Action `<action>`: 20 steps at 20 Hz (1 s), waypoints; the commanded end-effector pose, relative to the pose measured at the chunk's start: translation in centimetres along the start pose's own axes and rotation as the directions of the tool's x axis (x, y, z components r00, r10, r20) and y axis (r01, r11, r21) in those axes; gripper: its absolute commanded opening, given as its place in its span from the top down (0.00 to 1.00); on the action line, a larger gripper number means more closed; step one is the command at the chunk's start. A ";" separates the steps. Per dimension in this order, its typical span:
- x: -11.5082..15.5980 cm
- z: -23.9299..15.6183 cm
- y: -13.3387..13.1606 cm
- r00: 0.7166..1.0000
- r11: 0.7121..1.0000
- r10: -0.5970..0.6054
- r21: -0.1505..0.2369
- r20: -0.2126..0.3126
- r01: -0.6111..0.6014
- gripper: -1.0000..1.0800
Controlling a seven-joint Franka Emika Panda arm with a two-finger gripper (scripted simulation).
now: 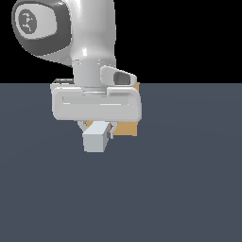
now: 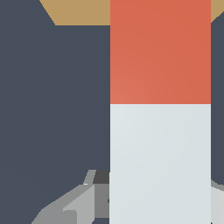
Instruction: Insert the peg into the horizontal hole in a box.
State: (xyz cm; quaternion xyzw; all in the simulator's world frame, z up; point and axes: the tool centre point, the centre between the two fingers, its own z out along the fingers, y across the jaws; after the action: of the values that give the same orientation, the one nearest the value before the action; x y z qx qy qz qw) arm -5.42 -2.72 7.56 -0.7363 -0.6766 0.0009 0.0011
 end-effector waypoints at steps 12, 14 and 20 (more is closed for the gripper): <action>6.2 -0.2 -0.1 1.000 1.000 0.000 -0.004 0.000 0.000 1.00; 7.7 -0.2 0.0 1.000 1.000 0.000 -0.004 0.000 0.000 1.00; 10.4 -0.2 0.1 1.000 1.000 0.000 -0.005 -0.001 0.000 1.00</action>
State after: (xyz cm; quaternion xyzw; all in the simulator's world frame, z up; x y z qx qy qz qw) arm -4.69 7.17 7.64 -0.7357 -0.6773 0.0004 0.0005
